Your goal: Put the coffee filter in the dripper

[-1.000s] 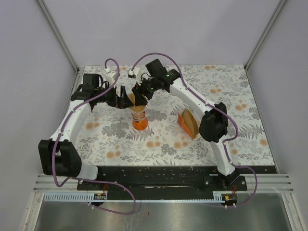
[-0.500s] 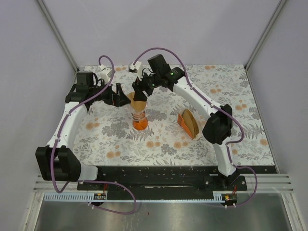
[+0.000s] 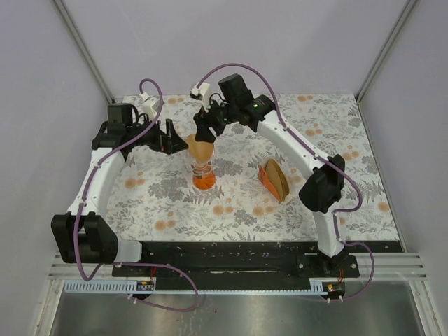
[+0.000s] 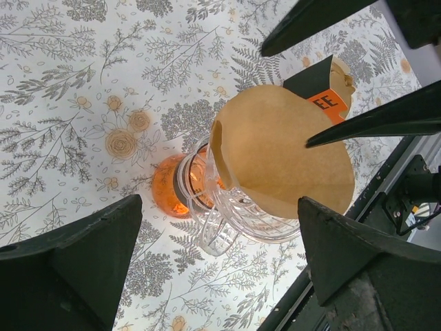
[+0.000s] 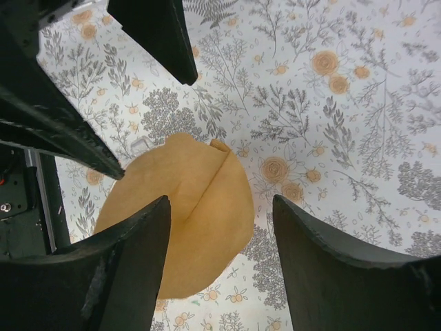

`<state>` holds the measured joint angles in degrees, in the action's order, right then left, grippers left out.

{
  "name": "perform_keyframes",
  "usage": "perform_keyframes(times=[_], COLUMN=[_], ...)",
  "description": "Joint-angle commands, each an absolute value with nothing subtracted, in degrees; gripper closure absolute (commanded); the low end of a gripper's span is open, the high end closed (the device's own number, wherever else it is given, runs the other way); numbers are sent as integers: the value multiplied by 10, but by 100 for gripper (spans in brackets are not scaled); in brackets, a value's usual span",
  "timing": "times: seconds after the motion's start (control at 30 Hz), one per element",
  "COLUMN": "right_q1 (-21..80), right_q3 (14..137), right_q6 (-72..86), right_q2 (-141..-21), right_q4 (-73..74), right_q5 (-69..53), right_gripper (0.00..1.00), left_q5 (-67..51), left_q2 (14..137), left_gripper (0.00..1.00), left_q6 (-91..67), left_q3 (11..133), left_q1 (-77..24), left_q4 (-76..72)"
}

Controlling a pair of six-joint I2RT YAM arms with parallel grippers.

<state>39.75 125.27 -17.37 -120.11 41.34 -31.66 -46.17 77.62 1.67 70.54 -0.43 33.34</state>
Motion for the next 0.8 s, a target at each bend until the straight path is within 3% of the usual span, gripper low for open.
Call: perform_keyframes(times=[0.0, 0.27, 0.53, 0.77], right_q1=[396, 403, 451, 465], right_q3=[1253, 1137, 1136, 1184], right_q6=[-164, -314, -387, -391], right_q2=[-1122, -1049, -1080, -1142], right_q4=[382, 424, 497, 535], right_q5=[-314, -494, -362, -345], right_gripper=[33, 36, 35, 36], left_q5=[-482, -484, -497, -493], left_q2=[759, 768, 772, 768], left_gripper=[1, 1, 1, 1], left_q6=[25, 41, 19, 3], left_q3=[749, 767, 761, 728], left_q1=[11, 15, 14, 13], left_q4=[323, 355, 354, 330])
